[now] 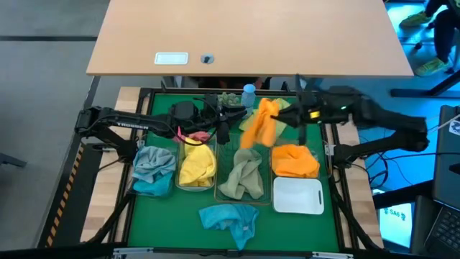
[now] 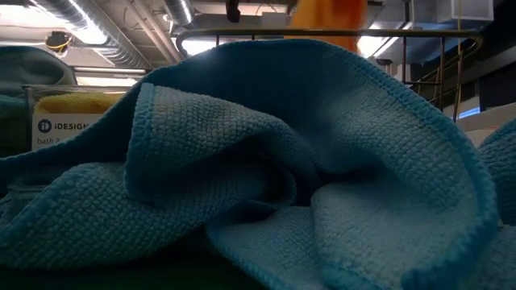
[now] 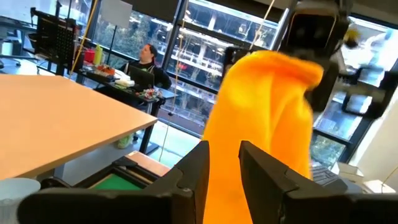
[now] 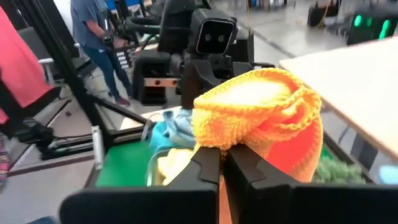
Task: Sort microfiber towel by color & place in baskets
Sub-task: Put the orange microfiber cloth into the right transparent bin
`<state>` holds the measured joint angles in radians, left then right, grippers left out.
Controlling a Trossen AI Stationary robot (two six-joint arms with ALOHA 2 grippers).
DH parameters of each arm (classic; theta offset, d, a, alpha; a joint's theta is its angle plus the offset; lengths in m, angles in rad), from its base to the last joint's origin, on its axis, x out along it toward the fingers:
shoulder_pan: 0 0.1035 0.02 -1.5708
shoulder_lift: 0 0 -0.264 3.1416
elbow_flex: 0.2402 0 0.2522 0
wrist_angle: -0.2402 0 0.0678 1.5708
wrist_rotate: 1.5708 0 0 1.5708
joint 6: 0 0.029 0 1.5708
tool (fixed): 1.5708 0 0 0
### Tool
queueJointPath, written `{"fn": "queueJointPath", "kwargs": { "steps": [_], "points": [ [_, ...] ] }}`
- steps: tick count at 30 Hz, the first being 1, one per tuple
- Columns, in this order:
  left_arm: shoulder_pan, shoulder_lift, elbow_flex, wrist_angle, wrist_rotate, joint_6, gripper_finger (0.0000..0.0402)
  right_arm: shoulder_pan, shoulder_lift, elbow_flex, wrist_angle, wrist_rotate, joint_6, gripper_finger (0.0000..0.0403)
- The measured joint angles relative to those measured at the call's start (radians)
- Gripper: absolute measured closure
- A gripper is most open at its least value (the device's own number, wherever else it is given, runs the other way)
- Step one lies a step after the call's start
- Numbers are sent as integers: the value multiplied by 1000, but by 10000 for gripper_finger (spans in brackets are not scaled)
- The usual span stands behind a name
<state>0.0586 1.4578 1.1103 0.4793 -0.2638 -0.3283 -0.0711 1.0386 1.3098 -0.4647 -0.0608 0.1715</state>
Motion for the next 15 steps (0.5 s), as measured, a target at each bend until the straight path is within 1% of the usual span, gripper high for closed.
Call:
{"fn": "queueJointPath", "kwargs": {
  "steps": [4, 8, 11, 15],
  "points": [
    [0, 0, 0, 0, 0, 0, 317, 0, -1, 156, -188, -20, 76, 401],
    [0, 0, 0, -27, -1, 0, 317, 0, -2, 265, -327, -30, 144, 401],
    [0, 0, 0, -44, 0, 0, 317, 0, -4, 315, -432, -30, 192, 401],
    [0, 0, 0, -53, -1, 0, 317, 0, -22, 326, -580, -30, 238, 401]
  ]
}}
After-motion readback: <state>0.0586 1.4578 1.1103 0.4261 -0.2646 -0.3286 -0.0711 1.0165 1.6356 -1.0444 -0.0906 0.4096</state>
